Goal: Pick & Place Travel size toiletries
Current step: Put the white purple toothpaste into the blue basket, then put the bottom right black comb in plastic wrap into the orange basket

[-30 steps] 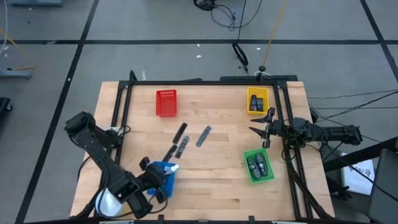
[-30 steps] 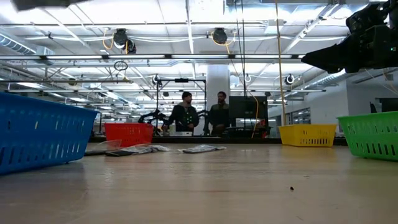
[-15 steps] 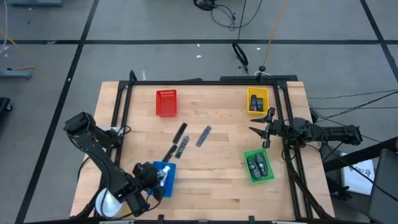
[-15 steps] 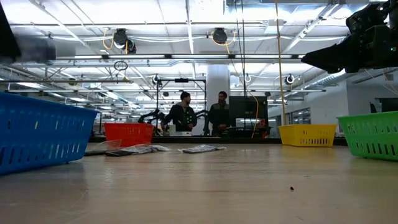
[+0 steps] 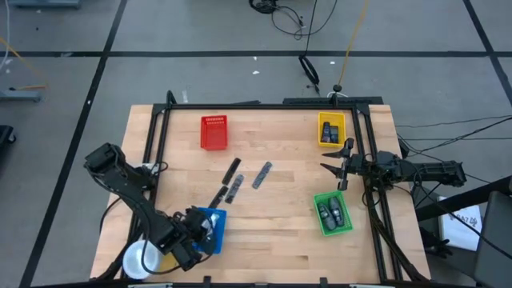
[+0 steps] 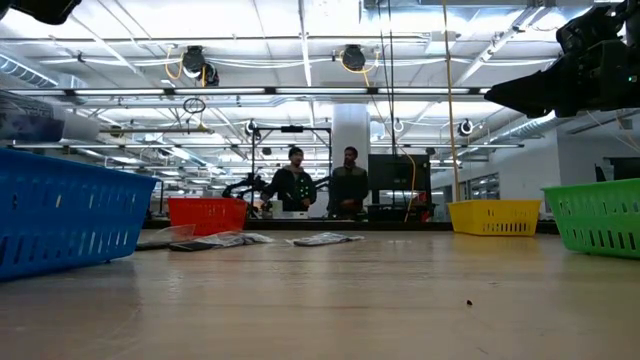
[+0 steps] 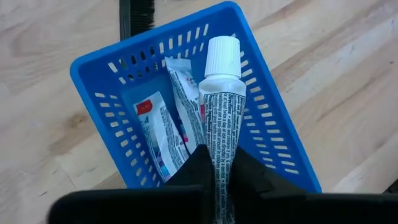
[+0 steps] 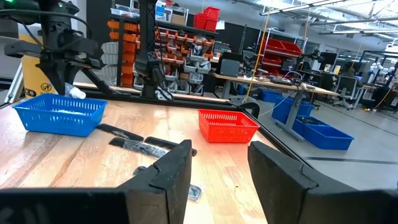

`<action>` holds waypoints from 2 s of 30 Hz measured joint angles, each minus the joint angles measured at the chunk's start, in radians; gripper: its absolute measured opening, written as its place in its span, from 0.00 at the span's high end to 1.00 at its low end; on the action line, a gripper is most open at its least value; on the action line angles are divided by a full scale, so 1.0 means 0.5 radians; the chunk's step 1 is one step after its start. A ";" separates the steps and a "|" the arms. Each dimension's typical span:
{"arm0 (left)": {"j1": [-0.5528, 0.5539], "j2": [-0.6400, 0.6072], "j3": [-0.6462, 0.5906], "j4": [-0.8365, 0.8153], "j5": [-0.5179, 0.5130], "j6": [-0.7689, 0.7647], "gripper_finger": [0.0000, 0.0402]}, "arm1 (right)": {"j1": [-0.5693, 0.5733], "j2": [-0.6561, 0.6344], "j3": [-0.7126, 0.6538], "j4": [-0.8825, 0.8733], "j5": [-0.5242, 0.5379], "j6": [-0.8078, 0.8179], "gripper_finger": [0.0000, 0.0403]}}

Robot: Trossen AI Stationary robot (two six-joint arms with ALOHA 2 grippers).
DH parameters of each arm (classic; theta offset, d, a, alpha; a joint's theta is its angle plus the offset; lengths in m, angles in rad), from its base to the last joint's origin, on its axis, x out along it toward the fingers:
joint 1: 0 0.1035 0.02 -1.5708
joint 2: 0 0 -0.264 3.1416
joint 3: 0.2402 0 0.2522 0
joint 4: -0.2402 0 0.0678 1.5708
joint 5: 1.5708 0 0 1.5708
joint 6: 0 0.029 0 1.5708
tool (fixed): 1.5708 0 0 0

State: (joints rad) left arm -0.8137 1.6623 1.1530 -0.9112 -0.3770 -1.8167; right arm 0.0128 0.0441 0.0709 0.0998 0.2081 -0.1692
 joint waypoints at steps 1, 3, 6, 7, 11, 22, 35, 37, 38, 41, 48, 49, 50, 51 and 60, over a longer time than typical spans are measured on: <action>0.005 0.000 0.000 0.001 0.016 0.003 0.91 | 0.000 0.000 0.000 0.000 0.000 -0.001 0.63; 0.017 0.000 0.000 0.002 0.030 0.006 0.85 | 0.001 0.000 0.000 0.000 0.000 0.000 0.63; 0.034 0.000 0.000 0.021 0.036 0.025 0.77 | 0.000 0.000 0.000 0.000 0.000 -0.001 0.63; 0.035 0.000 0.000 0.026 0.033 0.056 0.75 | 0.000 0.000 0.000 0.000 0.000 0.000 0.63; 0.039 0.000 0.000 0.082 0.027 0.236 0.65 | 0.000 0.000 0.000 0.000 0.000 -0.001 0.63; 0.060 -0.381 0.055 0.117 -0.628 0.965 0.51 | 0.000 0.001 0.000 0.000 0.000 -0.001 0.63; 0.089 -1.167 -0.008 0.482 -0.907 2.837 0.59 | 0.000 0.000 0.000 0.000 0.000 0.000 0.63; 0.139 -1.279 -0.128 0.545 -0.905 2.899 0.60 | 0.000 0.000 0.000 0.000 0.000 0.000 0.63; 0.168 -1.344 -0.219 0.613 -0.892 2.928 0.61 | 0.000 0.000 0.000 0.000 0.000 0.000 0.63; 0.269 -1.571 -0.569 0.861 -0.751 2.987 0.63 | 0.000 0.000 0.000 0.000 0.000 0.000 0.63; 0.540 -2.087 -1.306 1.703 -0.162 3.304 0.66 | 0.000 0.000 0.000 0.000 -0.001 -0.001 0.63; 0.571 -2.143 -1.380 1.817 -0.068 3.351 0.67 | 0.000 0.000 0.000 0.000 0.000 -0.001 0.63; 0.601 -2.192 -1.441 1.911 0.025 3.388 0.68 | 0.000 0.000 0.000 0.000 0.000 0.000 0.63; 0.628 -2.234 -1.497 1.992 0.099 3.416 0.68 | 0.000 0.000 0.000 0.000 0.000 -0.001 0.63; 0.727 -2.329 -1.627 2.125 0.446 3.474 0.74 | 0.000 0.001 0.000 0.000 0.000 -0.001 0.63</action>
State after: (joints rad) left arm -0.4503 0.4979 0.3393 0.1515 -0.1539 -0.0796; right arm 0.0128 0.0444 0.0708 0.0998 0.2081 -0.1696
